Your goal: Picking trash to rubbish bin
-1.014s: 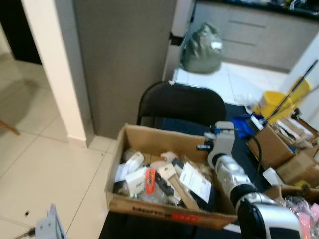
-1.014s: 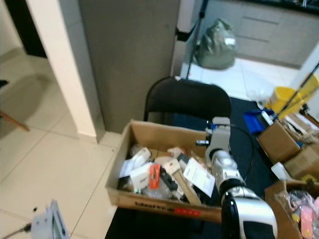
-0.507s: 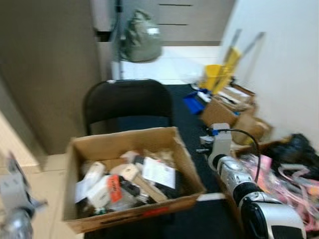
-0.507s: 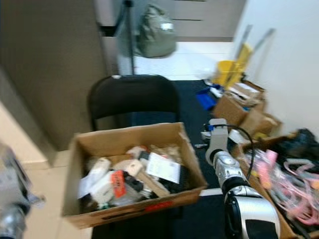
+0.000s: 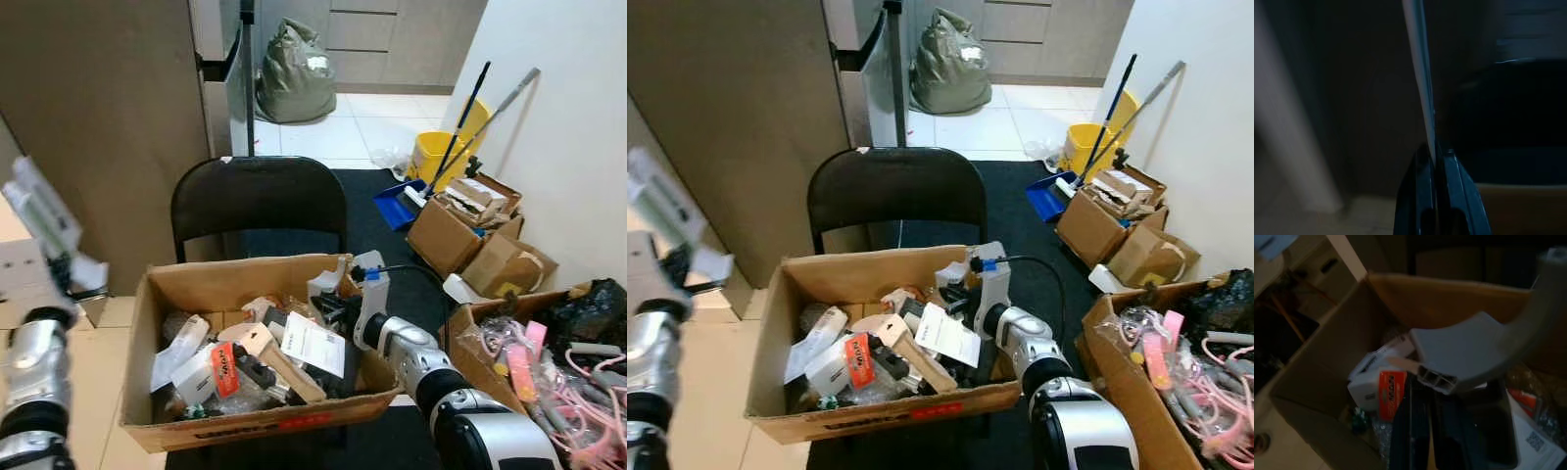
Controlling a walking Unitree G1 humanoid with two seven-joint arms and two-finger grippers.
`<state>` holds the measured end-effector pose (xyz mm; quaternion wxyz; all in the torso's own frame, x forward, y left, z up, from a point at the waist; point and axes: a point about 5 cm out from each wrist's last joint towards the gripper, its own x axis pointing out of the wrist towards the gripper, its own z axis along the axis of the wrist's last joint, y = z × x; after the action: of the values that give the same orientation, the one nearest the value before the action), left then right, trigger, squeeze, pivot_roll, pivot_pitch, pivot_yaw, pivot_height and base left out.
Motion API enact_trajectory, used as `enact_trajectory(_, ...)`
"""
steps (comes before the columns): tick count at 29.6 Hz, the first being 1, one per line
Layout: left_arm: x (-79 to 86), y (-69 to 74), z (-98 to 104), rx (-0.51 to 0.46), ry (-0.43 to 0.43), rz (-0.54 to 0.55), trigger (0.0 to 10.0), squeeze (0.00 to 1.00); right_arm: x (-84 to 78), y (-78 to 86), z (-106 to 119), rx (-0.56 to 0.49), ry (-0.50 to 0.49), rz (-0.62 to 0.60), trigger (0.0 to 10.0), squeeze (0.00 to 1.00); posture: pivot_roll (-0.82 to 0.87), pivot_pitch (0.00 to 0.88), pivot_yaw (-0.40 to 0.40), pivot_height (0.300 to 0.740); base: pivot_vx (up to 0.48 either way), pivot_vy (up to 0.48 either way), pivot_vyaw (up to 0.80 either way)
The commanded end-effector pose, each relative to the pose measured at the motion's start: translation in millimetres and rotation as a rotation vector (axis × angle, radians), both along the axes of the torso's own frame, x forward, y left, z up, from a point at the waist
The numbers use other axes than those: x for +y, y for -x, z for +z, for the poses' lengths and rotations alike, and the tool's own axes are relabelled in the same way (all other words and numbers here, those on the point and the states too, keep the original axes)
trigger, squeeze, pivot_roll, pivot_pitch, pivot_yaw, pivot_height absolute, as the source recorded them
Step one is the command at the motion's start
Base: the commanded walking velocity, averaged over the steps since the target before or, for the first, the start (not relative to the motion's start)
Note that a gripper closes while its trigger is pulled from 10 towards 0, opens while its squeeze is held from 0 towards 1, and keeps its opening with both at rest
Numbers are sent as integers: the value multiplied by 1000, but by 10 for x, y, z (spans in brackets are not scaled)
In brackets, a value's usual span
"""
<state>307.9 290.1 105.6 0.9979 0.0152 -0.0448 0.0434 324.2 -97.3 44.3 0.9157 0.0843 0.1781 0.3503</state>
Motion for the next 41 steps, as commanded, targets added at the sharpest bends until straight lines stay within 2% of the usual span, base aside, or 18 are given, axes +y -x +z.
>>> enact_trajectory(1, -129, -14, -52, 29, -1, -86, 10000, 0, 15, 28, -39, 1, 26, -1, 10000, 208, 206, 2, -42, 740, 0, 0, 0)
enact_trajectory(2, -254, -34, -77, 42, -6, -156, 10000, 0, 30, 22, -51, 6, 50, -24, 10000, 1000, 203, 7, -42, 740, 0, 0, 0)
enact_trajectory(7, -536, -57, -167, 78, -16, -287, 10000, 0, 54, 11, -57, -7, 91, -62, 10000, 1000, 203, 7, -42, 740, 0, 0, 0)
enact_trajectory(12, -727, -71, -216, 110, -40, -378, 10000, 0, -36, -21, -11, -4, -1, -107, 10000, 1000, 198, 12, -39, 740, 0, 0, 0)
enact_trajectory(13, -749, -65, -244, 134, -61, -397, 10000, 0, -81, -29, 2, -1, -32, -118, 10000, 643, 188, 13, -30, 740, 0, 0, 0)
enact_trajectory(14, -768, -57, -275, 159, -83, -415, 10000, 0, -122, -35, 12, 1, -56, -128, 10000, 498, 188, 13, -30, 740, 0, 0, 0)
enact_trajectory(16, -778, -51, -296, 176, -96, -426, 10000, 0, -146, -39, 18, 1, -70, -133, 10000, 498, 188, 13, -30, 740, 0, 0, 0)
enact_trajectory(17, -802, -25, -354, 225, -153, -464, 10000, 0, -208, -50, 26, 0, -77, -159, 10000, 0, 188, 13, -30, 740, 0, 0, 0)
enact_trajectory(19, -817, 43, -517, 366, -327, -532, 10000, 0, -411, -82, 47, 2, -99, -251, 10000, 0, 175, 17, -25, 740, 0, 0, 0)
enact_trajectory(20, -817, 43, -517, 366, -327, -532, 10000, 0, -411, -82, 47, 2, -99, -251, 10000, 0, 175, 17, -25, 740, 0, 0, 0)
enact_trajectory(21, -810, 71, -573, 415, -401, -553, 10000, 0, -504, -92, 55, 3, -101, -294, 10000, 0, 175, 17, -25, 740, 0, 0, 0)
enact_trajectory(22, -810, 71, -573, 415, -401, -553, 10000, 0, -504, -92, 55, 3, -101, -294, 10000, 0, 175, 17, -25, 740, 0, 0, 0)
enact_trajectory(25, -816, 59, -590, 422, -495, -537, 10000, 0, -892, -111, 80, -8, -66, -508, 10000, 0, 172, 20, -22, 740, 0, 0, 0)
enact_trajectory(29, -875, 58, -609, 418, -555, -551, 10000, 0, -1146, -112, 127, -22, -97, -663, 10000, 0, 172, 20, -22, 740, 0, 0, 0)
enact_trajectory(30, -946, 66, -640, 418, -607, -574, 10000, 565, -1270, -100, 155, -26, -163, -724, 10000, 0, 168, 21, -18, 740, 0, 0, 0)
enact_trajectory(32, -969, 67, -646, 415, -621, -579, 10000, 565, -1289, -96, 161, -28, -184, -728, 10000, 0, 168, 21, -18, 740, 0, 0, 0)
enact_trajectory(33, -1002, 60, -641, 405, -630, -584, 10000, 1000, -1291, -90, 158, -27, -200, -722, 10000, 0, 159, 22, -13, 740, 0, 0, 0)
enact_trajectory(41, -1118, -7, -590, 360, -687, -589, 10000, 1000, -1167, -57, 94, -9, -218, -641, 10000, 0, 150, 22, -12, 740, 0, 0, 0)
